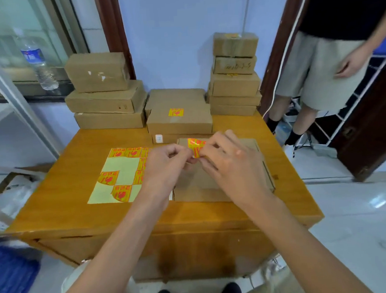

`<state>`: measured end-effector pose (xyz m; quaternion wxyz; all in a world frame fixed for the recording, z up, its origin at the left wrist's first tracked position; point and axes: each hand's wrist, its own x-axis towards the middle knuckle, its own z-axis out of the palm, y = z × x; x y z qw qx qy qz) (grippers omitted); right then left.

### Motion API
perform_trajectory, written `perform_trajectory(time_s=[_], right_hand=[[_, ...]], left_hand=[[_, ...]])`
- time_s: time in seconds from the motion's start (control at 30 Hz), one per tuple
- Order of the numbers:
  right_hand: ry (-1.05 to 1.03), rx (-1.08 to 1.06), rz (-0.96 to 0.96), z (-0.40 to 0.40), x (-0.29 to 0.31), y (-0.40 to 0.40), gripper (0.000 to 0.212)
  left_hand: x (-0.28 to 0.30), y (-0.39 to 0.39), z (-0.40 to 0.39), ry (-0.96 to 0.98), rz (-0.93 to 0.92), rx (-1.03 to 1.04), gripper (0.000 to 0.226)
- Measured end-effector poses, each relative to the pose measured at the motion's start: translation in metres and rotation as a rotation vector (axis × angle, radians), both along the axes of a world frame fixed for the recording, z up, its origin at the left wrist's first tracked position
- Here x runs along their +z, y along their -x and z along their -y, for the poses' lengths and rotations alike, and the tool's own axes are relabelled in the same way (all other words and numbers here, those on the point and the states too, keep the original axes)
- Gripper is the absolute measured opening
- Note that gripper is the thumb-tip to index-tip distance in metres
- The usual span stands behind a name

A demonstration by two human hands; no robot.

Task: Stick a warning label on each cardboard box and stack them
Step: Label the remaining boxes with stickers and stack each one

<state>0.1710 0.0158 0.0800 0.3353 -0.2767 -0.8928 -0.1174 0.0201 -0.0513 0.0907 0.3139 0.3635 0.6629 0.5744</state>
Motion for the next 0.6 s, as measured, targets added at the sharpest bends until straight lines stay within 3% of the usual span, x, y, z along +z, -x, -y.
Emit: perform_trajectory(time_s=[0.1,0.2,0.27,0.4,0.6], right_hand=[[0.284,0.002,-0.173,-0.01,-0.002,-0.023,0.025],[0.718,0.003,-0.403,-0.029,-0.006,-0.034,0.023],[0.919,0.045,-0.455,-0.042,-0.006,-0.037,0.022],[0.984,0.127,-0.439,-0.053,-0.009,-0.037,0.011],[0.923,0.141,-0.445,-0.057,-0.017,-0.031,0.012]], left_hand=[[-0.006,-0.007,-0.011,0.033,0.012,-0.05,0.019],[-0.009,-0.011,-0.021,0.064,-0.015,-0.121,0.016],[-0.009,-0.013,-0.025,0.087,-0.058,-0.134,0.012],[-0.007,-0.012,-0.032,0.11,-0.155,-0.132,0.023],[-0.007,-0.006,-0.041,0.192,-0.359,-0.227,0.028]])
